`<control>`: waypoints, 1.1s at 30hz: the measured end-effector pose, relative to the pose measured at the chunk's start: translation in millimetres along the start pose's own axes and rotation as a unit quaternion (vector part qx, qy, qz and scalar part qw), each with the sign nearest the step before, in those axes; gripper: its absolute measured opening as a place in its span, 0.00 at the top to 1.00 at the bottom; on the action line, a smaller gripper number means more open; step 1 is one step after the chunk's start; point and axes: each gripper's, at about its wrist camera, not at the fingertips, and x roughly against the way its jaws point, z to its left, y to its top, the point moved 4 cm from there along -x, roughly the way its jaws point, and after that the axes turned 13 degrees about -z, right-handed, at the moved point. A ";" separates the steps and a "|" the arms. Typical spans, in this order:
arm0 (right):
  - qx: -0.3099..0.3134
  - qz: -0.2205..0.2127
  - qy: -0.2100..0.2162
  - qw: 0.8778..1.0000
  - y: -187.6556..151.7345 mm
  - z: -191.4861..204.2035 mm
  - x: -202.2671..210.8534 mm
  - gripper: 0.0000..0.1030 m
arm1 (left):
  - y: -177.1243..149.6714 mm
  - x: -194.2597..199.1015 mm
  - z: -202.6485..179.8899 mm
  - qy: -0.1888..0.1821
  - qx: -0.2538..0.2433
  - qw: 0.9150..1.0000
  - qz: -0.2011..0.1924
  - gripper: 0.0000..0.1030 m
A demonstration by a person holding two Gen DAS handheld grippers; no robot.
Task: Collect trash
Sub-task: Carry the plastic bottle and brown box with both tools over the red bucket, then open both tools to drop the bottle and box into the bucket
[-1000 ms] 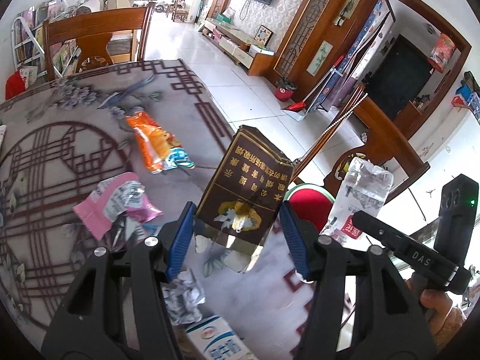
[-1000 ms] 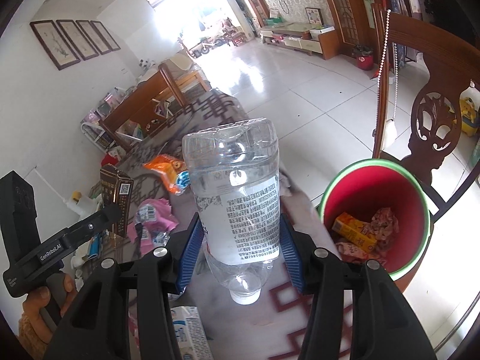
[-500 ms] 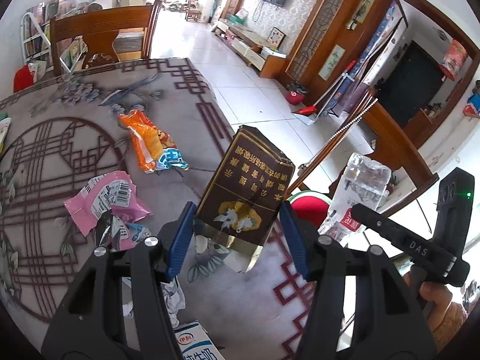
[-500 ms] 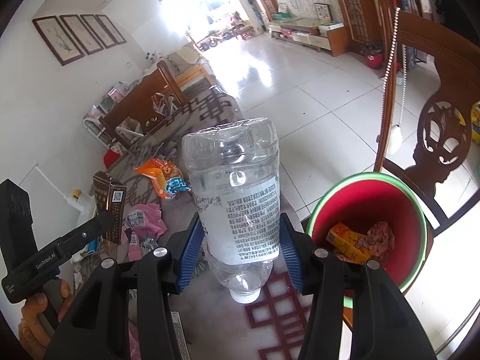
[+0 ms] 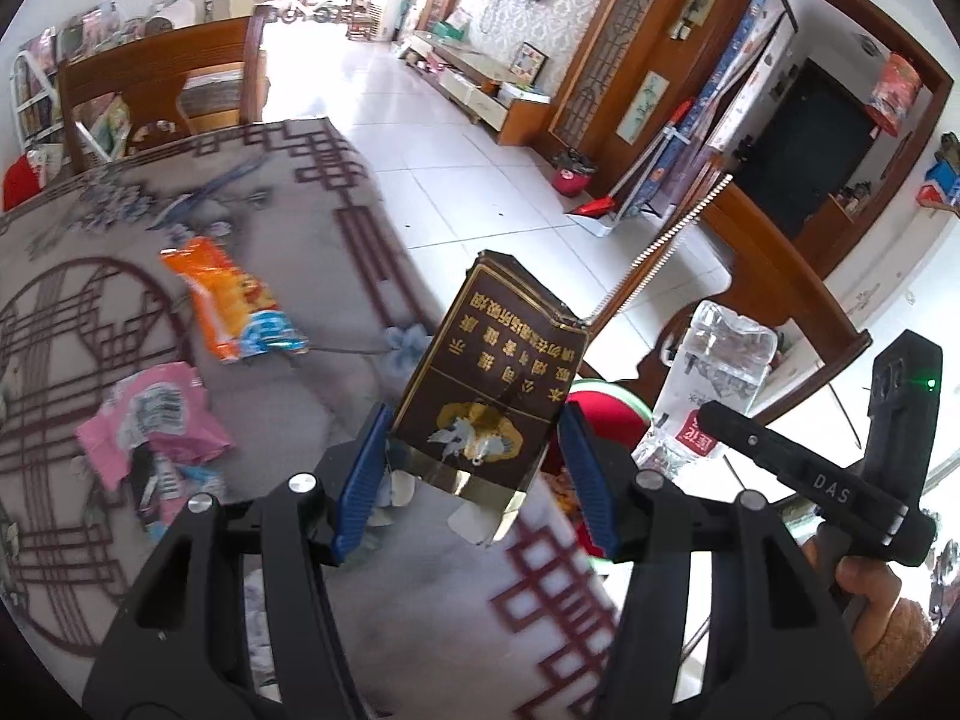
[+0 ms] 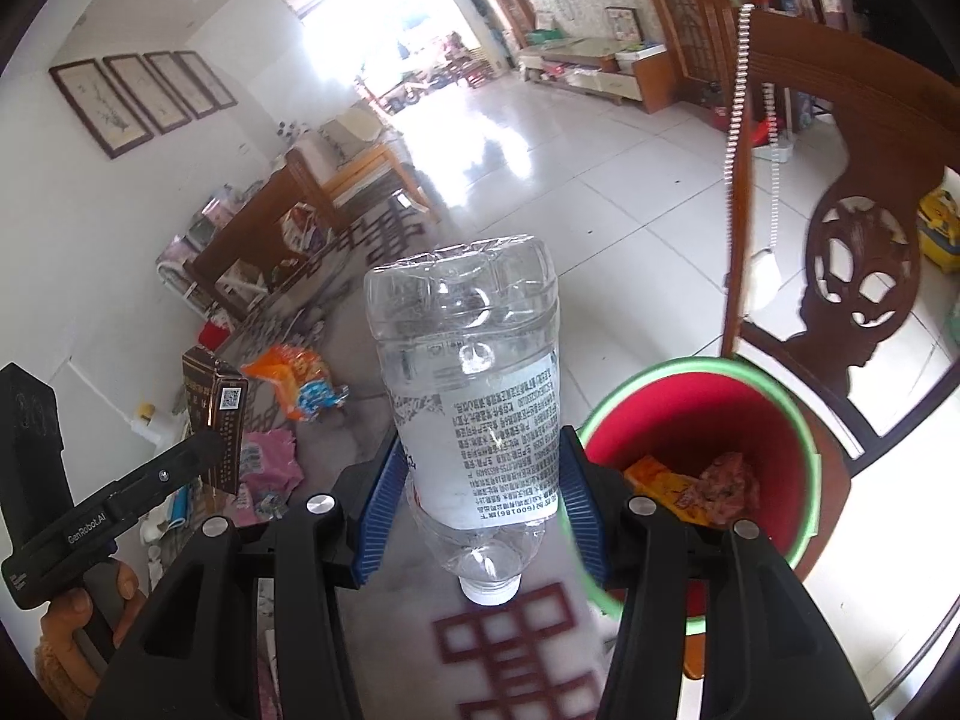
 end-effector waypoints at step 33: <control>-0.065 -0.034 -0.060 0.996 25.2 -116.5 46.4 0.50 | -26.5 -102.3 -126.6 -0.091 -0.041 0.992 0.078 0.23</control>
